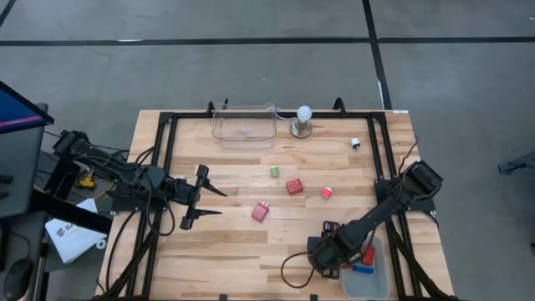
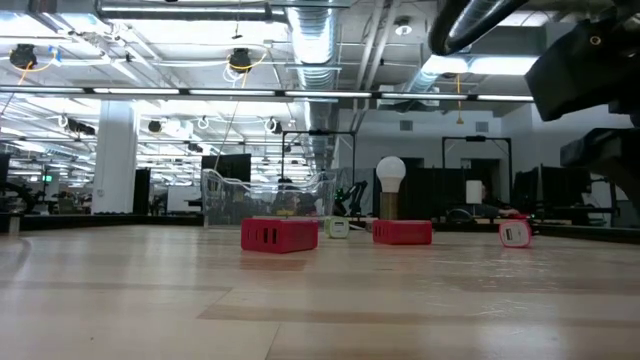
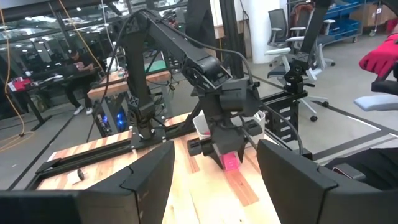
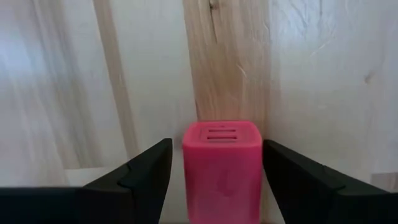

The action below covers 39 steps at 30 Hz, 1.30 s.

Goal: Pick & Place Office items
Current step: Put the pink charger adapter into the transparent bin

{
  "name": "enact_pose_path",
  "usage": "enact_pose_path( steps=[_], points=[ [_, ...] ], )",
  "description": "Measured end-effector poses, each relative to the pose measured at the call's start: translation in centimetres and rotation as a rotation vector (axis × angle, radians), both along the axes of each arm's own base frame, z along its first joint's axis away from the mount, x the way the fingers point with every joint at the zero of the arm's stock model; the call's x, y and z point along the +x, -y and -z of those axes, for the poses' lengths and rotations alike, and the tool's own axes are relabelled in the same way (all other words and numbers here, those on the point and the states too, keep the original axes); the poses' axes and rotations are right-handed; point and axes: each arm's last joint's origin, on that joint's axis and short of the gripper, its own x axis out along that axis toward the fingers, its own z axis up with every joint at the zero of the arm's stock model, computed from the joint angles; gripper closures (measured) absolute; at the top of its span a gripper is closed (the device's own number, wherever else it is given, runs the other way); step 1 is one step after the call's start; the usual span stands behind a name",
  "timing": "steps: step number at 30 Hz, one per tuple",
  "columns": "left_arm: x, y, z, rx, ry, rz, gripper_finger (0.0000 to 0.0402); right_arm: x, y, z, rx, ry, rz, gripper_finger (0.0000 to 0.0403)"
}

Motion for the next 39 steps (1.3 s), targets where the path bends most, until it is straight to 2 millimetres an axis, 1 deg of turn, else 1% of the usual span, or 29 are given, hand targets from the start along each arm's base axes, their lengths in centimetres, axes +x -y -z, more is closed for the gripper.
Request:
enact_pose_path(
  steps=[2,4,8,11,14,16,21,24,27,31,33,36,39],
  points=[
    [0.0,0.0,0.0,0.000,0.000,0.001,0.0175,-0.1,0.0,-0.2,-0.026,0.006,-0.001,0.0174],
    [0.0,0.0,0.0,0.000,-0.001,0.001,0.0175,-0.3,-0.1,-0.2,-0.060,0.022,-0.005,0.0196],
    [0.0,0.0,0.0,0.001,-0.003,0.001,0.0175,-0.5,-0.2,-0.1,-0.111,0.047,-0.016,0.0266],
    [0.0,0.0,0.1,0.004,-0.010,0.001,0.0175,-0.3,-0.2,-0.1,-0.131,0.077,-0.026,0.0263],
    [0.0,0.0,0.2,0.006,-0.016,0.001,0.0175,0.0,0.0,-0.3,-0.203,0.155,-0.025,0.0263],
    [0.0,0.0,0.2,0.008,-0.019,0.000,0.0175,0.4,0.1,-1.0,-0.255,0.217,-0.031,0.0263],
    [0.0,-0.3,0.6,0.029,-0.056,-0.106,0.0175,1.8,-0.2,-4.6,-0.361,0.425,-0.072,0.0263],
    [0.4,-0.3,1.1,0.053,-0.081,-0.157,0.0175,2.5,-0.1,-7.8,-0.457,0.596,-0.084,0.0263],
    [1.2,0.1,1.2,0.102,-0.053,-0.142,0.0175,2.9,0.2,-11.2,-0.499,0.781,-0.086,0.0263],
    [2.6,0.7,1.1,0.182,0.047,-0.143,0.0175,3.1,1.1,-15.3,-0.471,0.964,-0.095,0.0263],
    [3.4,1.1,1.4,0.226,0.076,-0.142,0.0175,3.2,1.9,-17.0,-0.464,1.032,-0.087,0.0263],
    [4.5,1.9,1.7,0.314,0.108,-0.153,0.0170,3.2,3.1,-18.5,-0.402,1.076,-0.087,0.0263],
    [5.5,3.1,1.7,0.403,0.100,-0.176,0.0160,3.6,4.3,-19.1,-0.214,1.074,-0.100,0.0263]
  ],
)
